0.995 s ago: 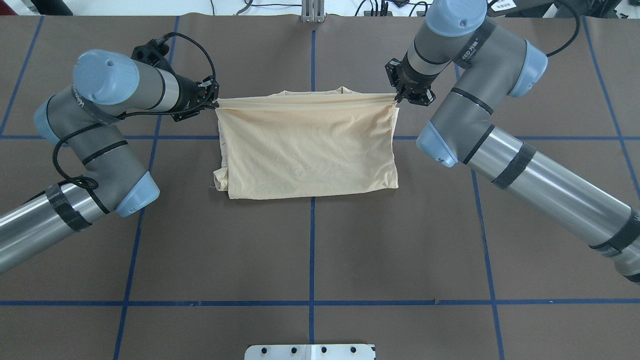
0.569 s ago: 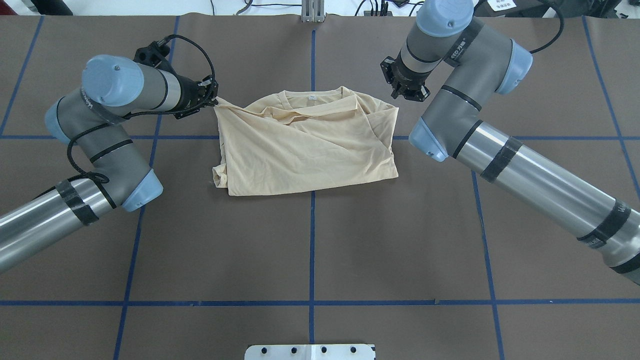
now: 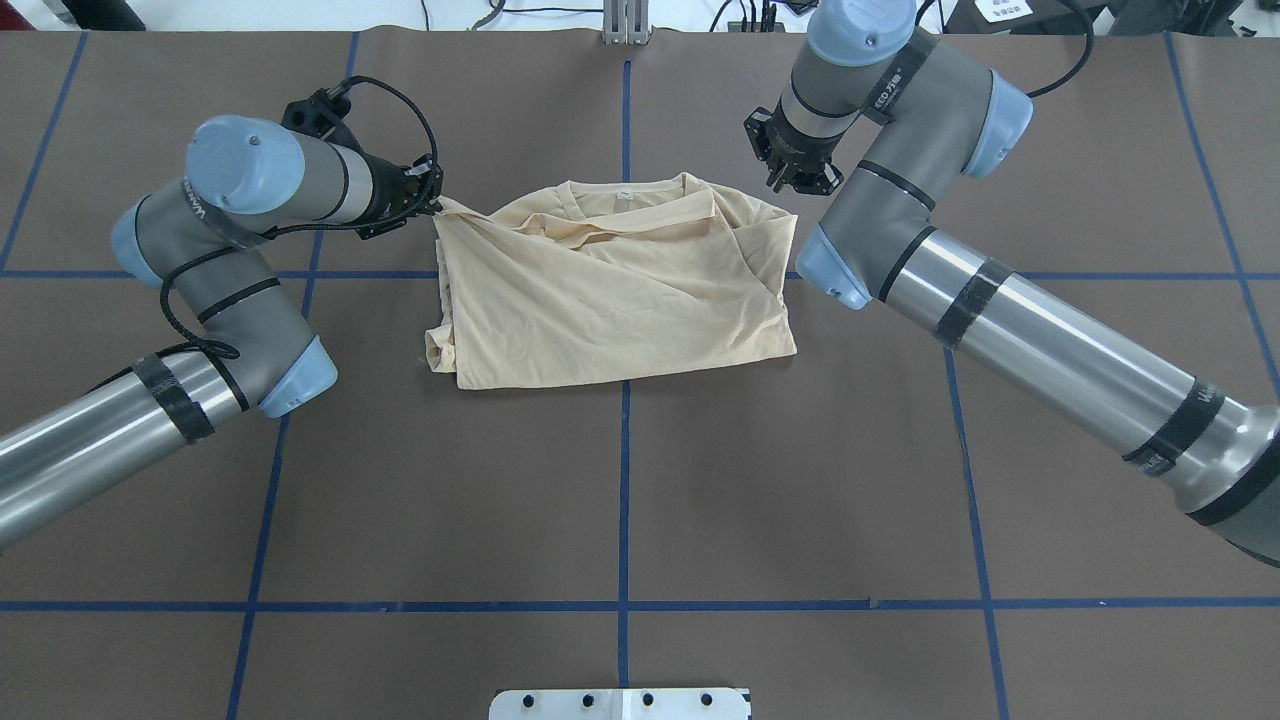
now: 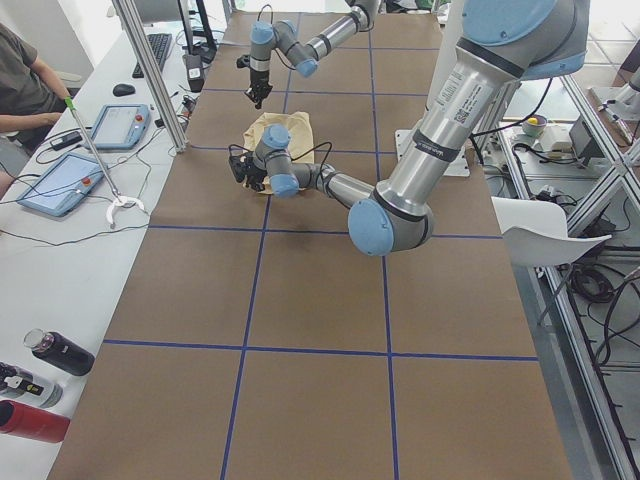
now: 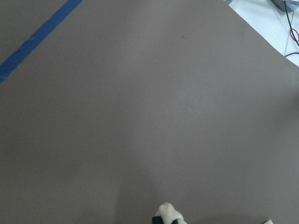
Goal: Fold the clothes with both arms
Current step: 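Open both grippers and release the folded hem at the collar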
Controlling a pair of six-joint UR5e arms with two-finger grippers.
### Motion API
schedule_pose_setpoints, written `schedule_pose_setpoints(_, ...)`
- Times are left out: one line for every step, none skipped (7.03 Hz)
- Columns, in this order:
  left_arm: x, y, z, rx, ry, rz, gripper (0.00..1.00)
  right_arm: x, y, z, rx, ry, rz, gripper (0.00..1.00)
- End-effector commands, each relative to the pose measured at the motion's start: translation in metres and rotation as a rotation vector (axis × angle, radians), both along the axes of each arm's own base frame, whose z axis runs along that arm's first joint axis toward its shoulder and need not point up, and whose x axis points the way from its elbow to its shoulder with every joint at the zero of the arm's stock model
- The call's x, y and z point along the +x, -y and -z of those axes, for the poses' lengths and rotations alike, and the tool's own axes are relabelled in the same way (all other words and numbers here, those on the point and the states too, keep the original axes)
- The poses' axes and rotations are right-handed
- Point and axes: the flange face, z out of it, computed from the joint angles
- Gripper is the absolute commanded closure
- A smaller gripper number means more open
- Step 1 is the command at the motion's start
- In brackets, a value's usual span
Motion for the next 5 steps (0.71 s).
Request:
schedule_pose_setpoints(0.002,0.002,-0.011,-0.013,0.014,-0.001,1.0,0.0,0.0,-0.002,0.0,-0.001,0.001,0.52)
schedule_pose_setpoints(0.003,0.002,-0.018,-0.006,0.007,-0.001,0.74,0.001,0.0,-0.002,0.0,-0.001,0.0,0.35)
schedule_pose_setpoints(0.002,0.004,-0.016,-0.003,0.002,0.002,0.54,0.003,0.001,-0.002,0.001,0.0,-0.002,0.31)
schedule_pose_setpoints(-0.001,0.005,-0.016,-0.002,0.001,0.006,0.53,0.005,0.001,-0.001,0.001,0.003,-0.006,0.3)
schedule_pose_setpoints(-0.015,0.015,-0.011,0.01,-0.011,0.029,0.53,0.006,0.002,-0.002,0.002,0.003,-0.006,0.29)
